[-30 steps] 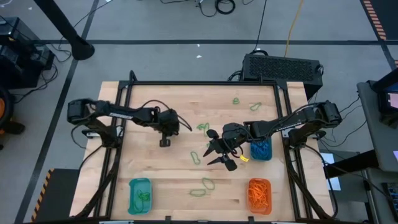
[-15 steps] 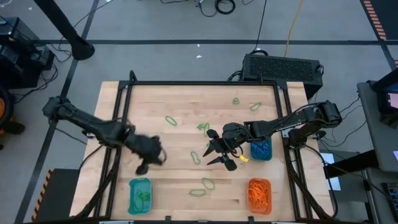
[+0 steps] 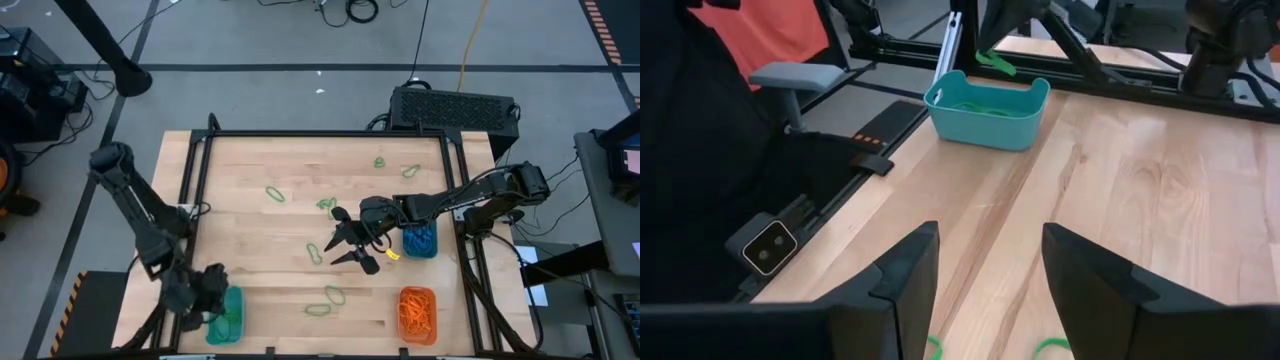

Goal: Sort rubber bands into baskets
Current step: Put the green rubber band into the green bin

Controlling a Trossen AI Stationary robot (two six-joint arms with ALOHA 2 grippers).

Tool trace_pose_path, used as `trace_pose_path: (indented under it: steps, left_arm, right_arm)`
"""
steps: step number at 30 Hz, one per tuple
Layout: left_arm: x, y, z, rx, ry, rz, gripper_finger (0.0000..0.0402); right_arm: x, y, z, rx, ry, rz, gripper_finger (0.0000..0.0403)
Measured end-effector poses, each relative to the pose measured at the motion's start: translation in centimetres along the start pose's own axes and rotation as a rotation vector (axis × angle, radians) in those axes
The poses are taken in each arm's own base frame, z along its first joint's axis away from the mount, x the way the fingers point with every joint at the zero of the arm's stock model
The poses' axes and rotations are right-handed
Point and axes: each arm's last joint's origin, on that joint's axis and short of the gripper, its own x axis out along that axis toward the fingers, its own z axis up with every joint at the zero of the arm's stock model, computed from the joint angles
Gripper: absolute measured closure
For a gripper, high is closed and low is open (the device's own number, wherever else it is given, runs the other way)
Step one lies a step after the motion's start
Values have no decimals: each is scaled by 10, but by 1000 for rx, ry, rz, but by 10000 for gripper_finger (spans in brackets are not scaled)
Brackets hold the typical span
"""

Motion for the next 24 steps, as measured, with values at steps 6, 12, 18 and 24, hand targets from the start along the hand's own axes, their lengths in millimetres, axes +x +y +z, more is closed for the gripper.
trace_pose_path:
  steps: [6,12,18,24]
  left_arm:
    - [18,-1,-9,37,24,75,400]
    - [35,3,-14,47,82,131,379]
    - [43,5,-18,20,123,157,359]
    - [43,7,-19,-75,135,183,340]
  right_arm:
    - [0,0,1,-3,-9,-1,232]
    - [0,0,1,13,-14,0,232]
    - [0,0,1,21,-13,0,232]
    - [0,0,1,21,-13,0,232]
